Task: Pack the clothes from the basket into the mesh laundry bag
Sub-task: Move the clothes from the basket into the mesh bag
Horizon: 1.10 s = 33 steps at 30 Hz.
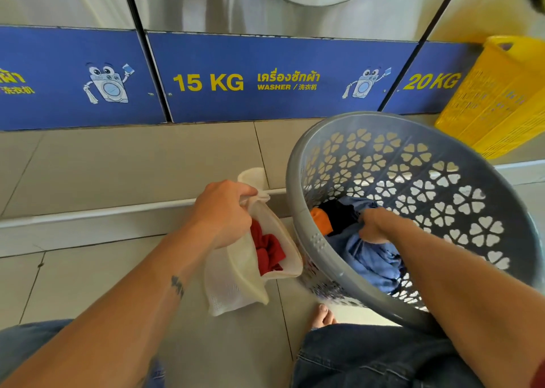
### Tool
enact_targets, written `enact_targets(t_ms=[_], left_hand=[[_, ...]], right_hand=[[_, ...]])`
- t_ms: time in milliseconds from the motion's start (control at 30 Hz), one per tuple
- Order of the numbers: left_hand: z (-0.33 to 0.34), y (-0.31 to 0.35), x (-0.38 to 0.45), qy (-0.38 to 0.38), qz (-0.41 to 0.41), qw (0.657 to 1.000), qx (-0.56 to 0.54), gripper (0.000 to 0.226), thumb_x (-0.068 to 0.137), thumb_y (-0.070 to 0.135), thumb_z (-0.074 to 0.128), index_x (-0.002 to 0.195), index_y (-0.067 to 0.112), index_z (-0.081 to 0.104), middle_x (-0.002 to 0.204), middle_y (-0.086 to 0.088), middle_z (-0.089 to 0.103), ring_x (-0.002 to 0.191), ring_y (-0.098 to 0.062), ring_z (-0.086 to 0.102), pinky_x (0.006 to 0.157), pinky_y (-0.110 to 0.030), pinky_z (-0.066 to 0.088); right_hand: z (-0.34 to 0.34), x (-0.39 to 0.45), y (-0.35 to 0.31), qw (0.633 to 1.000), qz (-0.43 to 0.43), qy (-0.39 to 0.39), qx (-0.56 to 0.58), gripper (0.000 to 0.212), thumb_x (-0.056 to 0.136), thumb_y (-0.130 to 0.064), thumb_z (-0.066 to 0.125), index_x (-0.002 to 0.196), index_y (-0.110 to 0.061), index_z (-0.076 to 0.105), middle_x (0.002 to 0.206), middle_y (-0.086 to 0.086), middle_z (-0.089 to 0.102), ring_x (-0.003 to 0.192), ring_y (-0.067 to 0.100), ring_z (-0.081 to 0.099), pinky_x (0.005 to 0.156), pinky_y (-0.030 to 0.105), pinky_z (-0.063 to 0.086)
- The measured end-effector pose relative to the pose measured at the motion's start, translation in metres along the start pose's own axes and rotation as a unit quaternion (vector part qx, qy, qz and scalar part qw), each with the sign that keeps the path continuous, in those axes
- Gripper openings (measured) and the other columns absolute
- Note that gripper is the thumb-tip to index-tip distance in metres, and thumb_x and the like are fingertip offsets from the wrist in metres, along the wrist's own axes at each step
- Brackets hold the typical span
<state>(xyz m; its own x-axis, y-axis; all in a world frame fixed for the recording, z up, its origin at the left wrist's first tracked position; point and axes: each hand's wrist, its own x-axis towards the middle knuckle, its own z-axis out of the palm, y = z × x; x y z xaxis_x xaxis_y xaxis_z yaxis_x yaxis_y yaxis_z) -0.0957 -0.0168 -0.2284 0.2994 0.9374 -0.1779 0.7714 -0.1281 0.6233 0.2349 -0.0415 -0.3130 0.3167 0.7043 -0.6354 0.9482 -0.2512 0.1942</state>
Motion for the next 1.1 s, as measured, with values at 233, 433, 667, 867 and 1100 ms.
enact_targets(t_ms=[233,433,667,867,1100], left_hand=[[-0.023,0.0,-0.02,0.015,-0.016,0.999,-0.046,0.042,0.089,0.007,0.057,0.122,0.032,0.066,0.138,-0.003,0.056,0.121,-0.026,0.053,0.091,-0.032,0.046],[-0.055,0.013,-0.042,0.127,0.025,0.986,-0.102,0.045,0.085,0.001,0.052,0.111,0.032,0.073,0.126,-0.004,0.066,0.092,-0.012,0.059,0.069,-0.015,0.041],[-0.073,0.023,-0.063,0.241,0.057,0.959,-0.139,0.045,0.085,0.0,0.05,0.11,0.028,0.074,0.116,-0.002,0.071,0.08,-0.019,0.057,0.073,-0.025,0.045],[-0.071,0.022,-0.066,0.24,0.059,0.96,-0.134,0.043,0.089,0.002,0.05,0.115,0.027,0.072,0.122,-0.003,0.067,0.102,-0.017,0.058,0.086,-0.029,0.047],[-0.069,0.019,-0.06,0.237,0.058,0.962,-0.119,0.039,0.09,0.003,0.052,0.115,0.025,0.072,0.127,-0.002,0.065,0.11,-0.022,0.058,0.087,-0.026,0.043]], right_hand=[[-0.046,-0.05,-0.001,0.988,-0.066,0.067,0.119,0.033,0.081,-0.013,0.043,0.092,-0.008,0.074,0.096,0.015,0.072,0.085,0.034,0.068,0.075,0.045,0.061],[-0.075,-0.117,-0.02,0.913,-0.127,0.221,0.318,0.029,0.079,0.002,0.049,0.078,-0.013,0.074,0.084,0.012,0.074,0.085,0.034,0.069,0.07,0.046,0.058],[-0.102,-0.201,-0.064,0.71,-0.224,0.332,0.579,0.017,0.081,0.004,0.061,0.081,-0.009,0.072,0.072,0.004,0.07,0.066,0.011,0.064,0.061,0.029,0.053],[-0.074,-0.204,-0.094,0.849,-0.255,0.269,0.377,0.02,0.077,-0.007,0.072,0.096,-0.011,0.07,0.089,0.006,0.073,0.082,0.021,0.067,0.074,0.038,0.054],[-0.077,-0.203,-0.085,0.872,-0.271,0.26,0.312,0.027,0.079,0.008,0.049,0.09,-0.012,0.063,0.081,-0.004,0.059,0.08,0.02,0.055,0.066,0.033,0.044]])
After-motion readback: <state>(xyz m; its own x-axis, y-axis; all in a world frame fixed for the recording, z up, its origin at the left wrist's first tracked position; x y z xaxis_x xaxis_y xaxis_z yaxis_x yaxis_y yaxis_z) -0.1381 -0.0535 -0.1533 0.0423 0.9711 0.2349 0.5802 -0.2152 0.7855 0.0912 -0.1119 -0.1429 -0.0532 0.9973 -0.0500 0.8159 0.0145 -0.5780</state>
